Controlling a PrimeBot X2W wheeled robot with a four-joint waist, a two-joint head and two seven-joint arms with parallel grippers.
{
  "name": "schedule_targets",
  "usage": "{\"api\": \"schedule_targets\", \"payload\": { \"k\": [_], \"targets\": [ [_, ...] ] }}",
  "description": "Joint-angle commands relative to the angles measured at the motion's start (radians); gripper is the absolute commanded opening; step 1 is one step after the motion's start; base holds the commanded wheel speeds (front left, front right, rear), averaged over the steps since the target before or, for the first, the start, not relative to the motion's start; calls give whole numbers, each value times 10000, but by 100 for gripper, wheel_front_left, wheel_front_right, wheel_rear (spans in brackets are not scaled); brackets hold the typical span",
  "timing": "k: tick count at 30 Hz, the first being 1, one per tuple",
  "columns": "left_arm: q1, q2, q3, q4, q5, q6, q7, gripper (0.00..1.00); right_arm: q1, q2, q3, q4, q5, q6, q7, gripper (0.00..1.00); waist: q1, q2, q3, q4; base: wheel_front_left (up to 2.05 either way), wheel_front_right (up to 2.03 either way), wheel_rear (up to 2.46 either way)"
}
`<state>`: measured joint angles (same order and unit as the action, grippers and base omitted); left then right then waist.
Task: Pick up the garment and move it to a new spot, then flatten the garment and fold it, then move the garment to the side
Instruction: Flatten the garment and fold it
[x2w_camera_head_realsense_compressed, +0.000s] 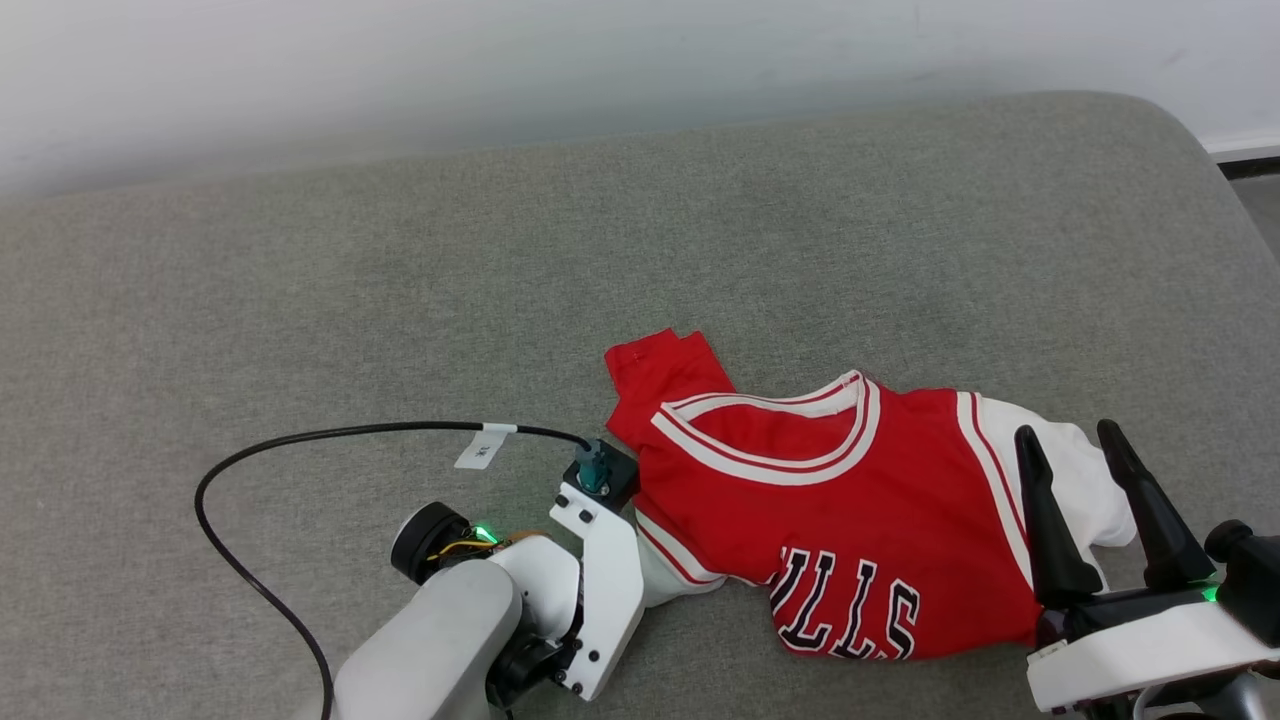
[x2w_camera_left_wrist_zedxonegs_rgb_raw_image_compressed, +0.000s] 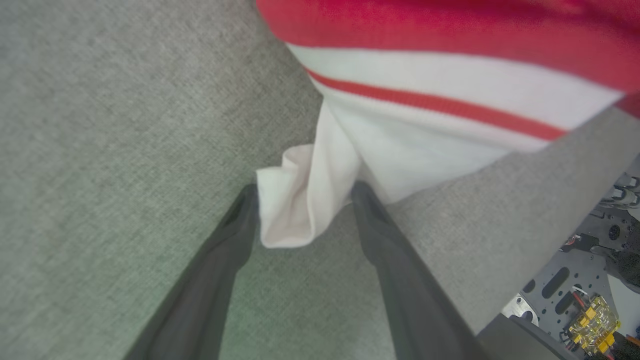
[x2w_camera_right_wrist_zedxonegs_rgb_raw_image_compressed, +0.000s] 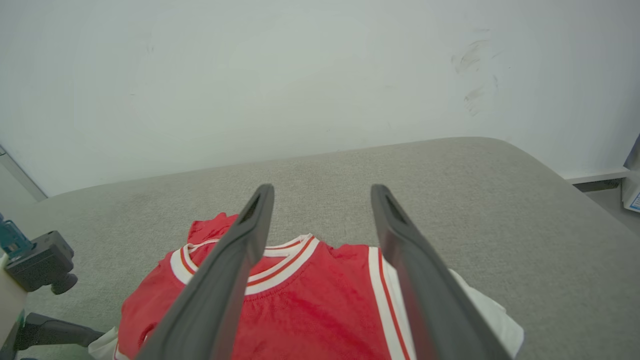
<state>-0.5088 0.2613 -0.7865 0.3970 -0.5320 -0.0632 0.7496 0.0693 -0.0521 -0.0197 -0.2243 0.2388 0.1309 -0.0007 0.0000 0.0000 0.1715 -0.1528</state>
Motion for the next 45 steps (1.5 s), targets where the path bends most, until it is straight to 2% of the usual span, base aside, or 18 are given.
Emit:
{"api": "schedule_targets", "payload": {
  "k": [1, 2, 9, 13, 21, 27, 30, 35, 41, 45],
  "targets": [
    [709, -114, -363, 536, -248, -187, 278, 7, -67, 30, 15, 49, 35, -3, -82, 100, 0, 0, -53, -24, 0, 0, 0],
    [731, -150, -364, 599, -328, -224, 274, 0, -46, 30, 10, 72, 41, -3, -87, 100, 0, 0, -92, -27, 0, 0, 0],
    [648, -49, 87, 387, -451, -96, -631, 0, 176, 30, -86, 187, 97, -3, 15, 100, 0, 0, -446, 117, 0, 0, 0],
    [784, 148, 498, -40, -446, 172, -1525, 0, 263, 31, -118, 166, 138, -3, 95, 100, 0, 0, -680, 291, 0, 0, 0],
    [1846, 608, 1680, -1396, -708, 1277, -3246, 0, 395, 28, -353, 299, 377, -3, 430, 100, 0, 0, -1060, 675, 0, 0, 0],
    [2676, 1068, 2575, -2596, -806, 2155, -4147, 0, 312, 22, -1220, 982, 684, -3, 1019, 100, 0, 0, -1086, 906, 0, 0, 0],
    [2990, 1310, 2917, -3187, -830, 2481, -4384, 0, 121, -167, -1882, 1715, 1027, -3, 1762, 100, 0, 0, -1007, 1025, 0, 0, 0],
    [3267, 1594, 3220, -4093, -710, 2849, -4570, 0, -497, -817, -2751, 3202, 1624, -3, 3701, 100, 0, 0, -758, 1210, 0, 0, 0],
    [3107, 1681, 3250, -4893, -566, 3014, -4557, 0, -1670, -1518, -3233, 4540, 1897, -3, 5968, 100, 0, 0, -185, 1442, 0, 0, 0],
    [2809, 1665, 3185, -5165, -460, 2970, -4527, 0, -2594, -1783, -3330, 5157, 1818, -3, 6711, 100, 0, 0, 356, 1611, 0, 0, 0]
  ]
}}
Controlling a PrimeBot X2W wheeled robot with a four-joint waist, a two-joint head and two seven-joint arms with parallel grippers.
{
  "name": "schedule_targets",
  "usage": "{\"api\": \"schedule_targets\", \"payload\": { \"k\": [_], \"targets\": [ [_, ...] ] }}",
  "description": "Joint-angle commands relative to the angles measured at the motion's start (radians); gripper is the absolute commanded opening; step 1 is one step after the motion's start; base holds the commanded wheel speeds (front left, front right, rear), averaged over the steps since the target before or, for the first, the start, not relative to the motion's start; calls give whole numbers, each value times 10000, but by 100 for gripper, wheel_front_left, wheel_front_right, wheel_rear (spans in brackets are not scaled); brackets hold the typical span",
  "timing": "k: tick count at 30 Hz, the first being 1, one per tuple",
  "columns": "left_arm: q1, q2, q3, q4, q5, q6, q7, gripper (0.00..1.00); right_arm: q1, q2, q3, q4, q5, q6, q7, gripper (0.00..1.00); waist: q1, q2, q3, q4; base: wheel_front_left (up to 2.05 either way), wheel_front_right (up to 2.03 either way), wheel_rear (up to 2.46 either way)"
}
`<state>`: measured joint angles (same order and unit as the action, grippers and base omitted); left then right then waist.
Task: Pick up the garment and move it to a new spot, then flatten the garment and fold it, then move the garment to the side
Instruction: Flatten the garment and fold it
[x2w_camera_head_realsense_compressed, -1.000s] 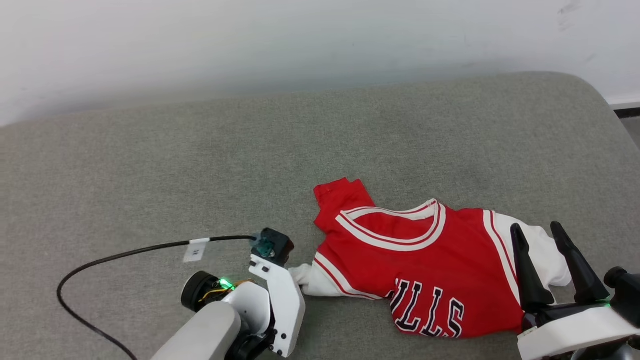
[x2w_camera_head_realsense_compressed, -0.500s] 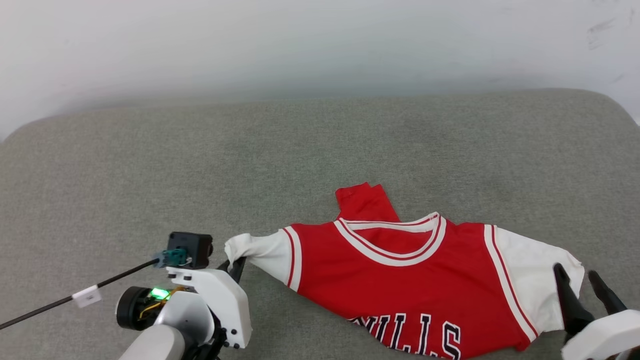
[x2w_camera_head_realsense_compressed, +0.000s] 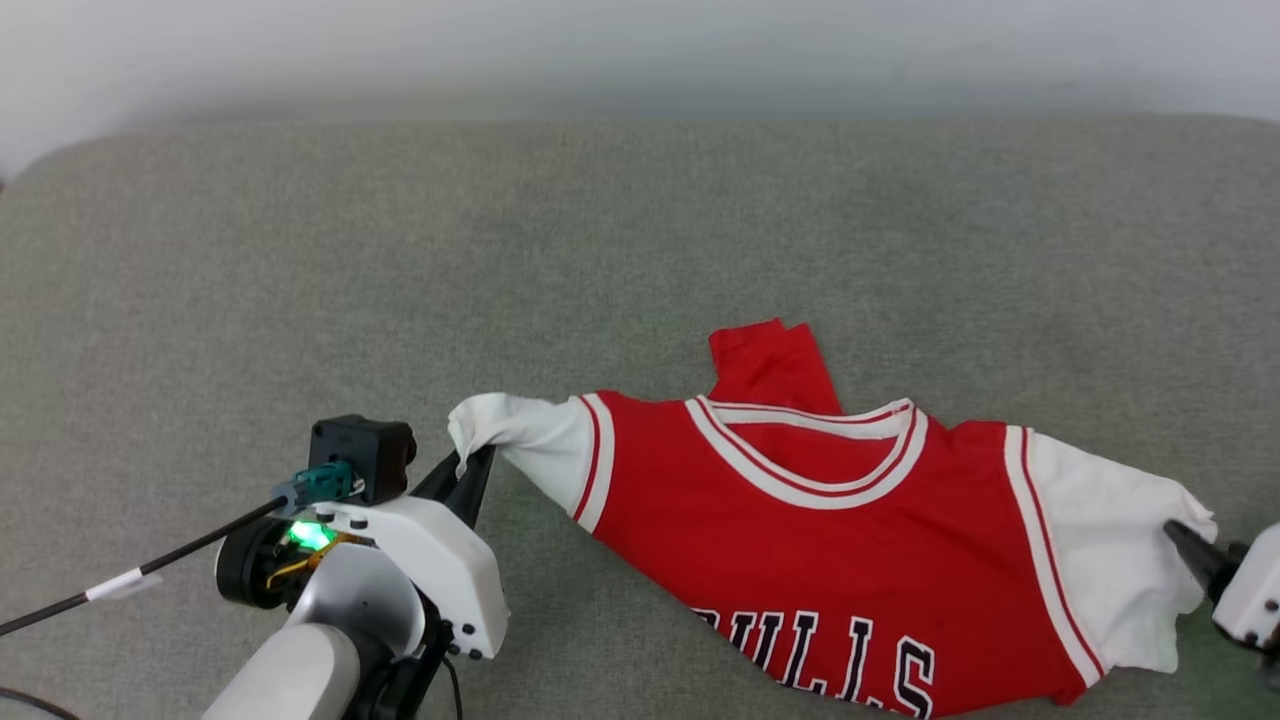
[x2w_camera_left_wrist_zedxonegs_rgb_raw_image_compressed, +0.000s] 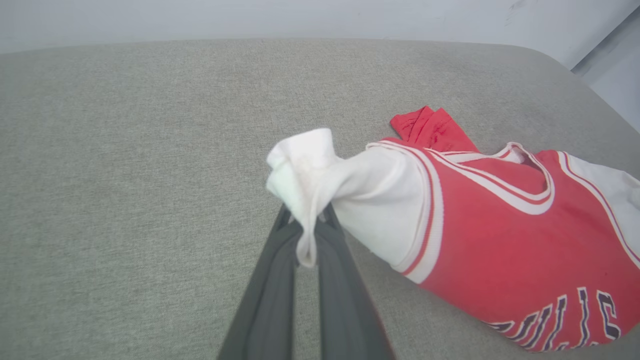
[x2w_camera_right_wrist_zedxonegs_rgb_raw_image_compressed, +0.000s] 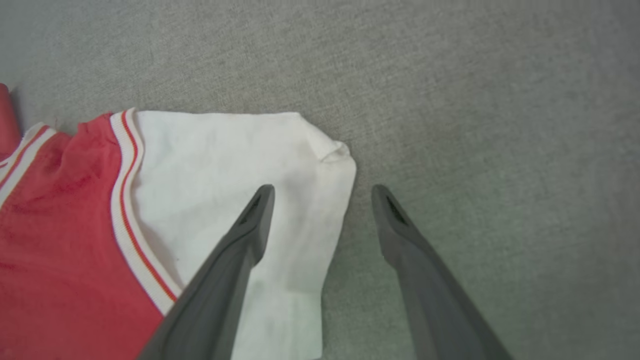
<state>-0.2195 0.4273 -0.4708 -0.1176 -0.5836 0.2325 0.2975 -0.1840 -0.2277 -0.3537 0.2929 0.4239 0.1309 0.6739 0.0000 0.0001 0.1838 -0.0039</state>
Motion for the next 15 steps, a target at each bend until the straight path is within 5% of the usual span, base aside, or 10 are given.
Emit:
{"api": "schedule_targets", "payload": {
  "k": [1, 11, 12, 13, 15],
  "targets": [
    [-148, -1, 15, -43, 78, -13, -1, 0, -284, -35, -14, 157, 7, -3, 77, 100, 0, -1, 365, 160, 0, 0, 0],
    [-486, -98, -64, 135, 10, -173, -113, 0, -957, 244, 607, 1814, 54, 0, 1140, 100, 0, -1, 844, 316, 0, 0, 0],
    [-452, -103, -67, 168, -3, -172, -121, 0, -913, 291, 672, 1924, 94, 7, 1296, 17, 0, -1, 814, 304, 0, 0, 0],
    [-417, -101, -71, 197, -1, -170, -132, 0, -863, 297, 722, 1981, 113, 9, 1383, 0, 0, -1, 778, 290, 0, 0, 0],
    [-332, -95, -64, 261, -58, -159, -151, 0, -876, 227, 751, 1876, 143, 9, 1281, 0, 0, -1, 665, 243, 0, 0, 0]
  ]
}}
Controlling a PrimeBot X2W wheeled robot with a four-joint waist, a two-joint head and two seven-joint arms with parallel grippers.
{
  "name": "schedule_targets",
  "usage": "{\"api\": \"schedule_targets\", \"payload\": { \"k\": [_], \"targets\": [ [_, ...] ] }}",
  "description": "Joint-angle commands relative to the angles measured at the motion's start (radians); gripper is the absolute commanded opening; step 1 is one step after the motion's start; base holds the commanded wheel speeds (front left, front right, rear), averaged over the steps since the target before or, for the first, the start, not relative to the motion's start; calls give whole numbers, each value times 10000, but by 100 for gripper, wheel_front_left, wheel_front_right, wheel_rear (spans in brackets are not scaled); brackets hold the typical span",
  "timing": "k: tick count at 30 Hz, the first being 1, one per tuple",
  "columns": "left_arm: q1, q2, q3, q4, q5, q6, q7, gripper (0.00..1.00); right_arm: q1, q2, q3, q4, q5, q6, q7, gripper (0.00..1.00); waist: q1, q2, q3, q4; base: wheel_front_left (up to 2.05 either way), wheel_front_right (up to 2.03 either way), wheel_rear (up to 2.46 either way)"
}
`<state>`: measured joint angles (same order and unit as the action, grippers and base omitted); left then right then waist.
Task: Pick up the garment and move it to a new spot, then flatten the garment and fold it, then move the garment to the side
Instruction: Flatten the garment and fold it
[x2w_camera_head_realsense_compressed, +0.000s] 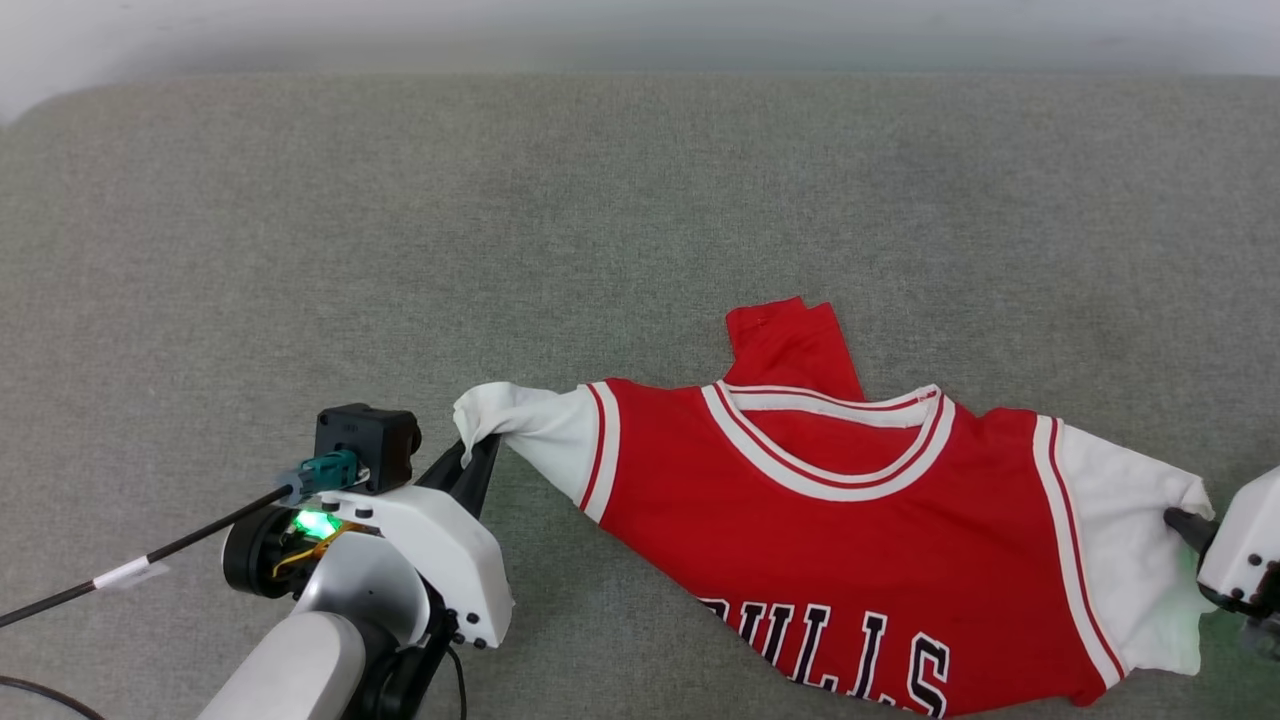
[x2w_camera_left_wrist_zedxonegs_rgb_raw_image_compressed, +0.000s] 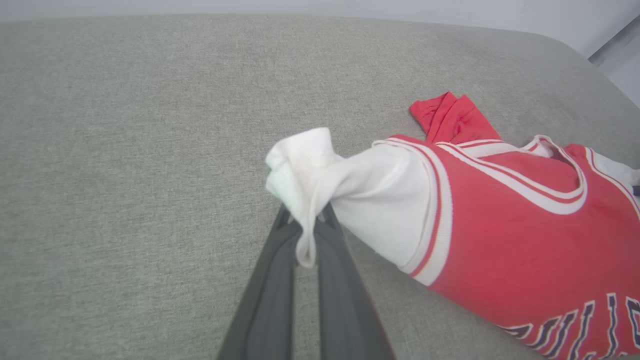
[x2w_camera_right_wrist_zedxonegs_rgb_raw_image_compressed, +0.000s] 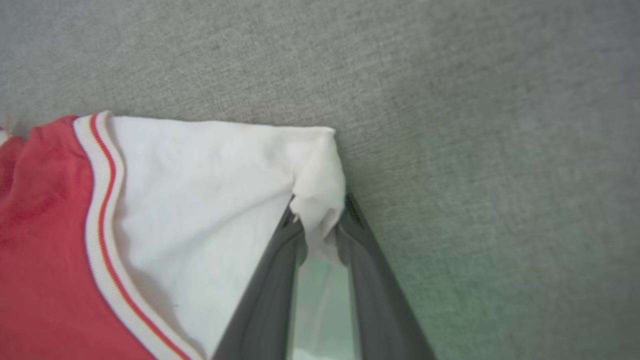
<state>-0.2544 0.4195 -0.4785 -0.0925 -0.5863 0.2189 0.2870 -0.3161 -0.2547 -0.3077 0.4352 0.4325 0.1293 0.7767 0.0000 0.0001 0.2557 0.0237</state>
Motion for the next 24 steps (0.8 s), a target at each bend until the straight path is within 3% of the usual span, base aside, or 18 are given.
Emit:
{"api": "schedule_targets", "payload": {
  "k": [1, 13, 19, 24],
  "targets": [
    [55, -22, 23, 32, -57, -23, -73, 0, 443, 391, 292, 376, 26, 23, 168, 0, 0, -1, -122, -59, 0, 0, 0],
    [22, 226, 763, 75, -158, 239, -860, 0, 129, -361, 865, -1968, -459, 11, -1485, 0, 0, -1, -1487, -353, 0, 0, 0],
    [-986, 181, 1261, 776, -455, -104, -1231, 0, -588, -347, 1229, -2927, -977, 11, -2474, 0, 0, -1, -1955, -405, 0, 0, 0],
    [-2554, 32, 1555, 1920, -504, -525, -1659, 0, -1730, -228, 1517, -2907, -1185, 11, -3191, 0, 0, -1, -2000, -430, 0, 0, 0]
  ]
}}
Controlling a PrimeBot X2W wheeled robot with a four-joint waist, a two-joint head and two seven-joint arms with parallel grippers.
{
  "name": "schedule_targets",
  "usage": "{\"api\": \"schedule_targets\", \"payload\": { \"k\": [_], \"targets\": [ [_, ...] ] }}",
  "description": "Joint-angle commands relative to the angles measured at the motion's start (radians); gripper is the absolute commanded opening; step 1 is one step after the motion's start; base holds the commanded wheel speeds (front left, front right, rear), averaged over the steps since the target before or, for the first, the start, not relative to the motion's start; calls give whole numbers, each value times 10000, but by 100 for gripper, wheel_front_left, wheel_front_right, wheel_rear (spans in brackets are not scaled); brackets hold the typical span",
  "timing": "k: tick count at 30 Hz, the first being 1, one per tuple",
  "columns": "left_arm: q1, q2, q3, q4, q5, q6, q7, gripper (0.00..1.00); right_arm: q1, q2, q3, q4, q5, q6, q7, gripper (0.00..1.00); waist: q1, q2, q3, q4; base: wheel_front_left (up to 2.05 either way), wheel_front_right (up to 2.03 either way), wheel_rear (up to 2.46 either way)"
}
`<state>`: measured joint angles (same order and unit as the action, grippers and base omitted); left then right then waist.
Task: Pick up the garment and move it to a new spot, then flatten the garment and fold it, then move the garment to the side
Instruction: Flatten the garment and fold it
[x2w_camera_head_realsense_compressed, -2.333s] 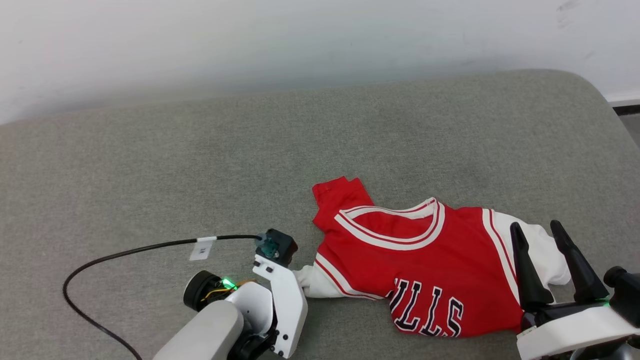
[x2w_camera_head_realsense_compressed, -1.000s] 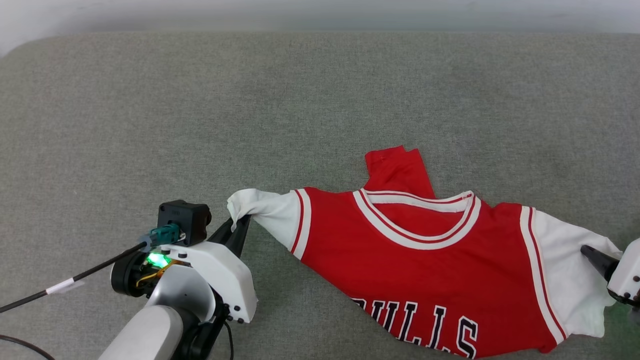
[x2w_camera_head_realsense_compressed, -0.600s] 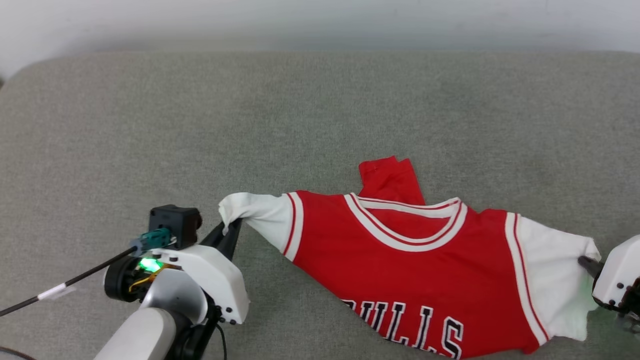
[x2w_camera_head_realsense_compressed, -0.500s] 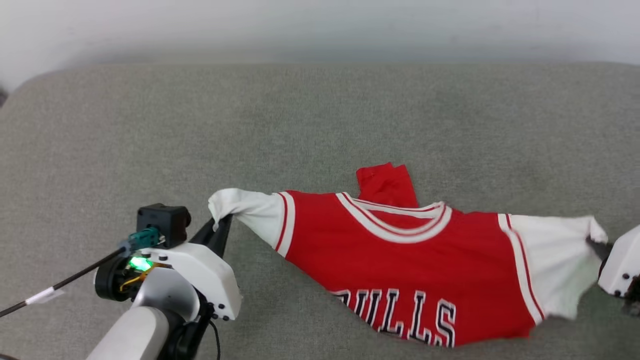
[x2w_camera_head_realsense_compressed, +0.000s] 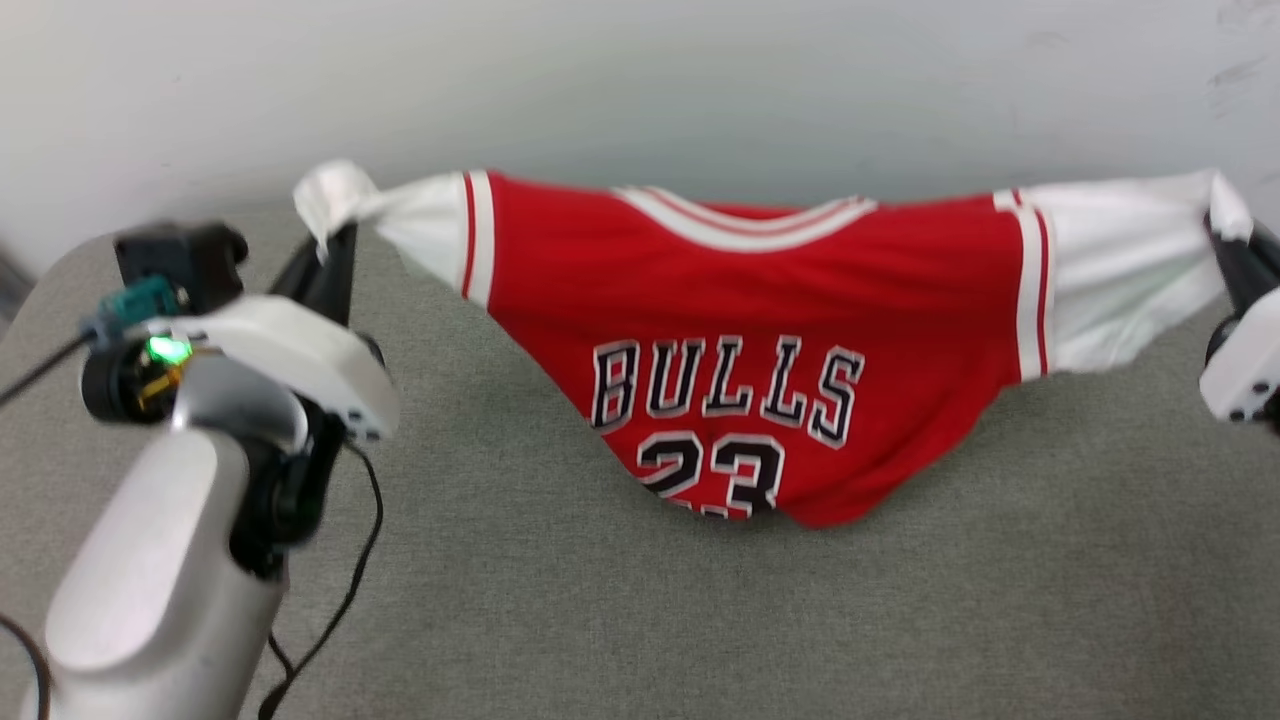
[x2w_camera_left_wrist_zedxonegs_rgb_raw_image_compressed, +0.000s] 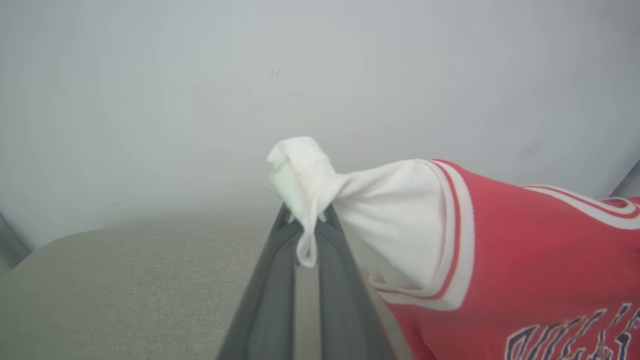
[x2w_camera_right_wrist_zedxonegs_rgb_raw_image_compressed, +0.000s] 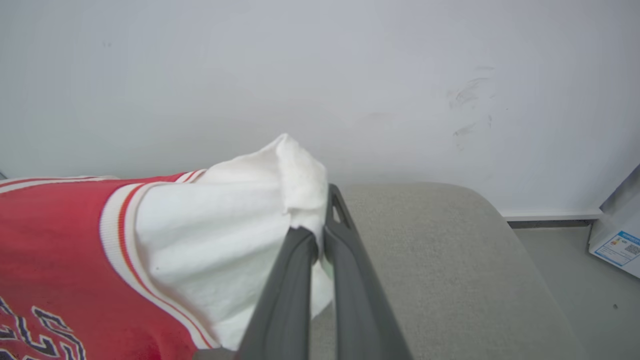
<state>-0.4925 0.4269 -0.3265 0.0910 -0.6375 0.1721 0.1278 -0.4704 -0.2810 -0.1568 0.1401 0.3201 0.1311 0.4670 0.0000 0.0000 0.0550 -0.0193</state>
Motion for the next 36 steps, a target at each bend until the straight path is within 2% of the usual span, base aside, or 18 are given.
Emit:
{"api": "schedule_targets", "payload": {
  "k": [1, 3, 4, 9, 13, 14, 15, 16, 17, 18, 29, 36],
  "targets": [
    [-520, -108, 81, 345, -32, -148, -173, 0, -463, 59, 39, 111, -59, -7, -255, 0, 0, 0, 33, -3, 0, 0, 0],
    [-897, -136, 94, 635, 1, -235, -268, 0, -767, 68, 51, 200, -35, -7, -426, 0, 0, 0, 84, -4, 0, 0, 0],
    [-1664, -252, 172, 1238, -58, -418, -426, 0, -1407, 93, 49, 411, 43, -7, -794, 0, 0, 0, 246, 7, 0, 0, 0],
    [-3832, -504, 332, 2501, -1, -850, -918, 0, -3114, -55, 195, 965, 323, -7, -1685, 0, 0, 0, 1011, 21, 0, 0, 0],
    [-5715, -476, 425, 3290, 239, -1027, -1212, 0, -4703, -288, 400, 1383, 356, -7, -2189, 0, 0, 0, 1944, -32, 0, 0, 0],
    [-5715, -476, 425, 3290, 239, -1027, -1212, 0, -4703, -288, 400, 1383, 356, -7, -2189, 0, 0, 0, 1944, -32, 0, 0, 0],
    [-6596, -411, 489, 3601, 350, -1100, -1385, 0, -5484, -301, 493, 1618, 413, -7, -2391, 0, 0, 0, 2422, -92, 0, 0, 0],
    [-6596, -411, 489, 3601, 350, -1100, -1385, 0, -5484, -301, 493, 1618, 413, -7, -2391, 0, 0, 0, 2422, -92, 0, 0, 0],
    [-7434, -310, 547, 3879, 457, -1159, -1475, 0, -6295, -311, 574, 1856, 396, -7, -2546, 0, 0, 0, 2900, -173, 0, 0, 0],
    [-7434, -310, 547, 3879, 457, -1159, -1475, 0, -6295, -311, 574, 1856, 396, -7, -2546, 0, 0, 0, 2900, -173, 0, 0, 0],
    [-11007, 190, 783, 4672, 902, -1341, -1910, 0, -10143, -287, 1170, 2960, 310, -8, -3688, 0, 0, 0, 5098, -649, 0, 0, 0],
    [-11857, 135, 688, 4910, 978, -1373, -2046, 0, -11464, -113, 1711, 3402, 293, -7, -4138, 0, 0, 0, 6043, -739, 0, 0, 0]
  ]
}}
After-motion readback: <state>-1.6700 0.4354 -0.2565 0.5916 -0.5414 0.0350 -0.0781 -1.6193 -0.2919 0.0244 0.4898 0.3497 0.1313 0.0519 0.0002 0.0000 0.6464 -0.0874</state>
